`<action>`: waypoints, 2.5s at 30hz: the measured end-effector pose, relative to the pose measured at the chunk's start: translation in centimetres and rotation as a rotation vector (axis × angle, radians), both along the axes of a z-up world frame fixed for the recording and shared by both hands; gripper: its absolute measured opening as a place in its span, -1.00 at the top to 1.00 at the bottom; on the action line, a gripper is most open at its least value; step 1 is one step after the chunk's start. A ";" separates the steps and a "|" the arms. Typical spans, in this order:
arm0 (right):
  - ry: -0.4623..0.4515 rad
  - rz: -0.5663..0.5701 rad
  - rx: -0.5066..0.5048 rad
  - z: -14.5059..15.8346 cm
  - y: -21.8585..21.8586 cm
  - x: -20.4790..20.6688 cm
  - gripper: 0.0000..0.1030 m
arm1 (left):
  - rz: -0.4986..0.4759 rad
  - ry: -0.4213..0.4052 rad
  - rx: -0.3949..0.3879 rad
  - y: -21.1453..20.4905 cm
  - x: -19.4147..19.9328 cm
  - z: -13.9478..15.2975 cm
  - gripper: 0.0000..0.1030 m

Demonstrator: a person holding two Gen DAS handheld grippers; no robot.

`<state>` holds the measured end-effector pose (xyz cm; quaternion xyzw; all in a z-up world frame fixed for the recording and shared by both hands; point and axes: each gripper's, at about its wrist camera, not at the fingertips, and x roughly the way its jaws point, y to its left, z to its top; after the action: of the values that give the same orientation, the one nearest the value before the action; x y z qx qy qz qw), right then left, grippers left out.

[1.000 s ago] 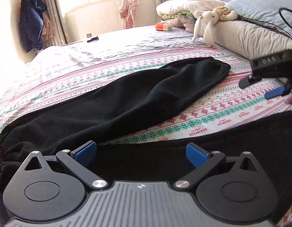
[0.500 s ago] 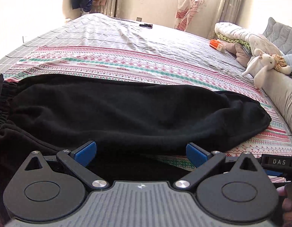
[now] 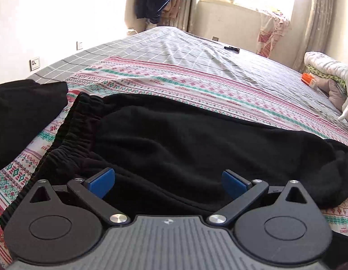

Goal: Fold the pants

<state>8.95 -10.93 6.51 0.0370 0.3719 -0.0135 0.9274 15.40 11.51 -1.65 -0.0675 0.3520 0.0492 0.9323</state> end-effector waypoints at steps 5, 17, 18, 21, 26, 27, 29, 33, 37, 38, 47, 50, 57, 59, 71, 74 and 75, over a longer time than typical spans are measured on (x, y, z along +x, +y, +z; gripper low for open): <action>-0.026 0.113 -0.028 2.0 4.5 2.0 -0.91 | 0.031 0.000 0.031 1.5 -0.1 -0.5 -1.00; 0.025 0.269 -0.095 2.3 11.8 12.4 -0.92 | 0.007 0.000 0.008 6.5 1.5 0.3 -1.00; 0.027 0.269 -0.095 2.1 11.7 12.8 -0.92 | 0.001 0.001 0.019 6.9 2.1 0.5 -1.00; 0.033 0.274 -0.123 1.5 11.7 14.0 -0.92 | 0.032 -0.009 0.064 8.8 4.1 1.5 -1.00; 0.057 0.303 -0.242 0.7 11.6 16.4 -0.92 | -0.034 0.012 0.092 12.6 7.7 1.8 -0.96; 0.055 0.309 -0.264 0.6 11.5 16.8 -0.92 | -0.027 0.034 0.090 13.3 8.3 1.7 -0.93; 0.051 0.297 -0.281 0.4 10.9 17.5 -0.90 | 0.015 0.074 0.081 14.2 8.9 1.8 -0.76; 0.057 0.204 -0.223 -0.2 8.5 18.2 -0.88 | -0.032 0.036 -0.036 12.7 8.2 3.0 -0.75; 0.053 0.134 -0.204 -0.8 4.7 17.2 -0.88 | -0.164 0.032 -0.030 7.8 9.4 3.1 -0.76; 0.056 0.116 -0.208 -0.9 3.5 16.9 -0.88 | -0.180 0.040 -0.006 6.4 9.7 3.0 -0.78; 0.091 -0.119 -0.188 -2.9 -12.2 12.1 -0.90 | -0.385 0.082 0.158 -7.2 12.1 2.3 -0.86; 0.089 -0.196 -0.177 -4.0 -17.4 10.6 -0.90 | -0.461 0.083 0.165 -12.8 13.6 2.6 -0.87; 0.051 -0.332 -0.080 -6.0 -26.6 8.6 -0.90 | -0.648 0.093 0.107 -26.3 17.5 1.2 -0.87; 0.026 -0.356 0.011 -6.4 -28.4 8.3 -0.89 | -0.678 0.094 0.126 -29.5 18.4 0.6 -0.87; -0.143 -0.459 0.227 -9.3 -31.8 7.3 -0.14 | -0.869 0.069 0.235 -43.6 23.4 -2.0 -0.85; -0.186 -0.468 0.248 -9.8 -32.6 7.1 0.03 | -0.925 0.085 0.225 -46.4 24.1 -2.8 -0.78; -0.184 -0.471 0.252 -9.7 -32.8 7.1 0.04 | -0.942 0.085 0.233 -47.1 24.0 -3.0 -0.77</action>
<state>16.00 -43.69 -3.22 0.2386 0.2659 -0.1788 0.9167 39.41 -35.64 -4.65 0.2059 0.3741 -0.3365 0.8393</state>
